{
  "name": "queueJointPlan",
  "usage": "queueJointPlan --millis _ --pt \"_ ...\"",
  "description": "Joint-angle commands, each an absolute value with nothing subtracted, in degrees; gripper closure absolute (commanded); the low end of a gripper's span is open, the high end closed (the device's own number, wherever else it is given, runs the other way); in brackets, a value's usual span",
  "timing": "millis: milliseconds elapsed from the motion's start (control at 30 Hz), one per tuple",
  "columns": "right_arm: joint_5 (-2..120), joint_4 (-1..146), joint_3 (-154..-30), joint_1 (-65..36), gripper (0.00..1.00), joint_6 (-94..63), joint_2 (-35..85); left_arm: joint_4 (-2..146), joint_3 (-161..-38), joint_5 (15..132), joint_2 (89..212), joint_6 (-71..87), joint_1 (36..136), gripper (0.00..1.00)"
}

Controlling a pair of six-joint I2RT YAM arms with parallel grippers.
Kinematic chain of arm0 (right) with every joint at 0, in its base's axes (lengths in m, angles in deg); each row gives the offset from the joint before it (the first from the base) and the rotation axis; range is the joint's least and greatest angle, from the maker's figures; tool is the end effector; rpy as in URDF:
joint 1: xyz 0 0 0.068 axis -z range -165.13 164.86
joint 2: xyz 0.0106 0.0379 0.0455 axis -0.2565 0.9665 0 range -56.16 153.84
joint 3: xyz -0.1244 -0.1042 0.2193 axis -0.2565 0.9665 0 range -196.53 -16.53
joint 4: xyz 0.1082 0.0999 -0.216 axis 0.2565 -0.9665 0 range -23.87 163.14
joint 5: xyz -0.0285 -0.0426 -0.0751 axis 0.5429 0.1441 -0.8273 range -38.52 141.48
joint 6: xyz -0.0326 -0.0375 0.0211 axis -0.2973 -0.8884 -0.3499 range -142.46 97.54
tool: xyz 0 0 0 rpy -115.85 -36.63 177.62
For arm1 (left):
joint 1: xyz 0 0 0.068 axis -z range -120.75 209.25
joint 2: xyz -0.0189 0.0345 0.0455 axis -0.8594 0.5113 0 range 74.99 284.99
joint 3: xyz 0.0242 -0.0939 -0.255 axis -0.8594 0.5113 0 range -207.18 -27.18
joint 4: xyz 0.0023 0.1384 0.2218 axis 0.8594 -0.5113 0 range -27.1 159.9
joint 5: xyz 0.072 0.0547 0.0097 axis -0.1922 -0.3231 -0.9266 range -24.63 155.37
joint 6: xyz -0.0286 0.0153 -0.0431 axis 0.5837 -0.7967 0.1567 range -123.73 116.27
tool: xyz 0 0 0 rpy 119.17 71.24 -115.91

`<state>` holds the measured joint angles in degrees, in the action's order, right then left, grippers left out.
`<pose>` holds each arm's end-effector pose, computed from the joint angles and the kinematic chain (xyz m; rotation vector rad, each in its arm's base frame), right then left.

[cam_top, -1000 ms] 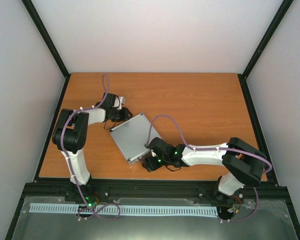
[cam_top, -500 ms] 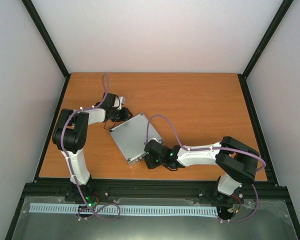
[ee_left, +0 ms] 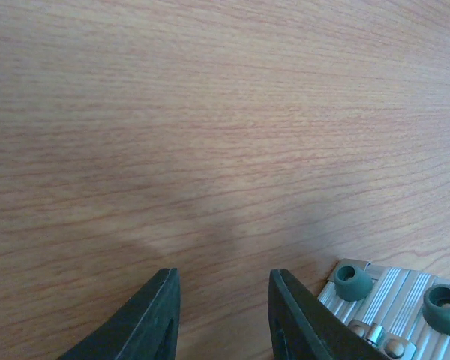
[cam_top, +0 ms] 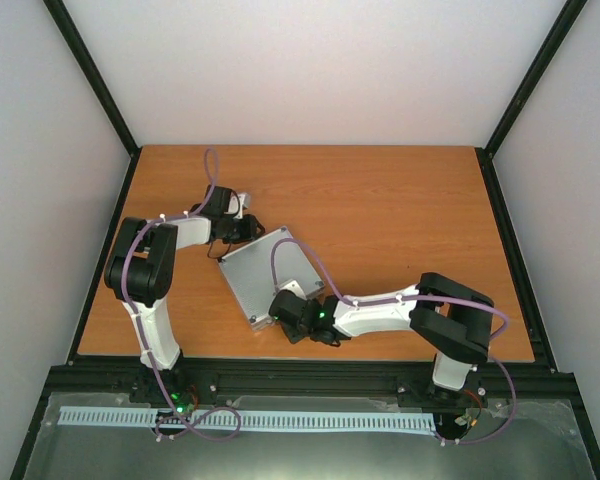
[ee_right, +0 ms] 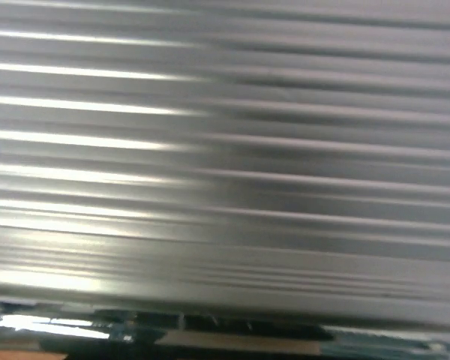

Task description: Pack up texas hold em set

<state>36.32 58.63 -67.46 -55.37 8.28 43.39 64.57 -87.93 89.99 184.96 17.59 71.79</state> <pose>0.1169 0.2978 0.1330 -0.8102 2.5046 0.2623 0.3650 -0.0964 0.1286 -0.0178 2.5726 -0.7747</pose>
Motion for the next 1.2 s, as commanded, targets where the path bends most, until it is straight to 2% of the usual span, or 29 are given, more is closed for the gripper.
queueJointPlan --millis 0,200,333,500,800,1100,1167 --pt "37.70 58.56 -65.31 -56.40 0.71 10.12 44.62 59.70 -87.41 90.79 186.63 16.82 72.52 0.66" --pt "33.18 57.40 -62.84 -55.73 0.75 12.17 42.52 59.75 -87.21 90.84 186.44 16.84 72.52 0.66" --pt "32.97 58.07 -59.85 -53.54 0.82 13.18 40.79 59.77 -86.82 90.81 186.18 16.84 72.52 0.66" --pt "32.72 60.08 -55.87 -51.88 0.84 12.87 36.40 59.79 -86.51 90.67 185.73 16.83 72.52 0.65" --pt "33.20 62.56 -53.12 -50.43 0.84 9.54 33.57 59.70 -86.63 90.62 185.78 16.78 72.52 0.66" --pt "37.32 57.65 -56.82 -48.86 0.80 1.29 31.59 59.66 -86.90 90.70 186.17 16.69 72.52 0.66" --pt "37.05 56.50 -57.82 -48.69 0.76 0.62 30.47 59.62 -87.01 90.76 186.17 16.67 72.52 0.66"
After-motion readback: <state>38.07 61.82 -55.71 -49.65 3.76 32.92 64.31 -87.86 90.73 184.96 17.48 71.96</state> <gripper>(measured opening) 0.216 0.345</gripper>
